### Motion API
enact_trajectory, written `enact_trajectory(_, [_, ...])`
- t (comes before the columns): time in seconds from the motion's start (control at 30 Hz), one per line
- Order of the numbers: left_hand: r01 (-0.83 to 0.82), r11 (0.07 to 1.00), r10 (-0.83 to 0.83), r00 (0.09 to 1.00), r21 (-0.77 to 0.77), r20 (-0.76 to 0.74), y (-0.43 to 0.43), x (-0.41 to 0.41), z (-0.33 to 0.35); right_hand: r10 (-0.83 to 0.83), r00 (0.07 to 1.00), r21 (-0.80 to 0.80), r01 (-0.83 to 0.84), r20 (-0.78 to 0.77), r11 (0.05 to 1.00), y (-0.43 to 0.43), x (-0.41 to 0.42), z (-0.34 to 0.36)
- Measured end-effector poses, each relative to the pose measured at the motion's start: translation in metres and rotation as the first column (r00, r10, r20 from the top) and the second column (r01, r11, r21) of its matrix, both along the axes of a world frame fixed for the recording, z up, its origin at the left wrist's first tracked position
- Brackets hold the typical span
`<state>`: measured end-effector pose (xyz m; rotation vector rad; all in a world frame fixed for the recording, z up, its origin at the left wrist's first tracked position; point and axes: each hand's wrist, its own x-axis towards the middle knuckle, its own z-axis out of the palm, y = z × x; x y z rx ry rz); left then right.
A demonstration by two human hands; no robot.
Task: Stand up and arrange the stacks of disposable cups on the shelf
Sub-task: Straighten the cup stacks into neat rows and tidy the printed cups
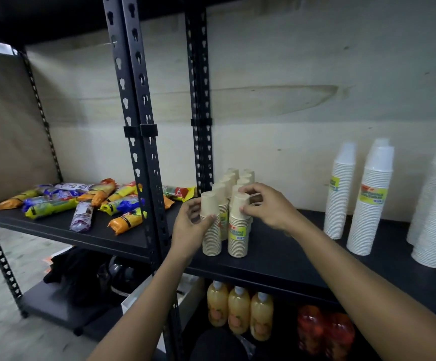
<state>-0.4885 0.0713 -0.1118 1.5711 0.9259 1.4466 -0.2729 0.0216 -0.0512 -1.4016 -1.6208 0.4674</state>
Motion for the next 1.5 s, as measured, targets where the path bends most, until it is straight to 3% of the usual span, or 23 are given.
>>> enact_trajectory(0.23, [0.099,0.995,-0.099,0.995,-0.016,0.008,0.010,-0.001,-0.004,-0.053,0.973,0.135,0.023,0.226,0.991,0.005,-0.003,-0.009])
enact_trajectory(0.43, [0.026,0.998,-0.019,0.994,0.066,-0.106,0.003,-0.002,-0.035,-0.189,0.982,0.297,0.178,0.008,0.938,-0.005,-0.013,-0.045])
enact_trajectory(0.57, [-0.074,0.990,0.103,0.958,0.116,-0.267,0.001,0.000,-0.057,-0.258,0.965,0.206,0.264,-0.056,0.942,-0.017,-0.033,-0.084])
enact_trajectory(0.67, [-0.116,0.985,0.150,0.942,0.127,-0.302,0.004,0.001,-0.064,-0.294,0.951,0.113,0.304,-0.095,0.946,-0.019,-0.046,-0.113])
enact_trajectory(0.8, [-0.082,0.992,0.112,0.931,0.100,-0.346,0.014,-0.002,-0.063,-0.320,0.942,0.086,0.329,-0.102,0.941,-0.019,-0.050,-0.122])
enact_trajectory(1.07, [0.147,0.989,-0.130,0.923,0.018,-0.363,0.030,-0.019,-0.063,-0.367,0.927,0.067,0.372,-0.074,0.926,-0.013,-0.051,-0.123])
enact_trajectory(1.23, [0.070,0.996,-0.042,0.925,0.062,-0.378,0.027,-0.010,-0.058,-0.393,0.917,0.057,0.397,-0.066,0.916,-0.011,-0.049,-0.127])
enact_trajectory(1.5, [0.095,0.995,-0.077,0.922,0.028,-0.380,0.026,-0.017,-0.060,-0.391,0.920,0.075,0.393,-0.037,0.917,-0.016,-0.051,-0.128])
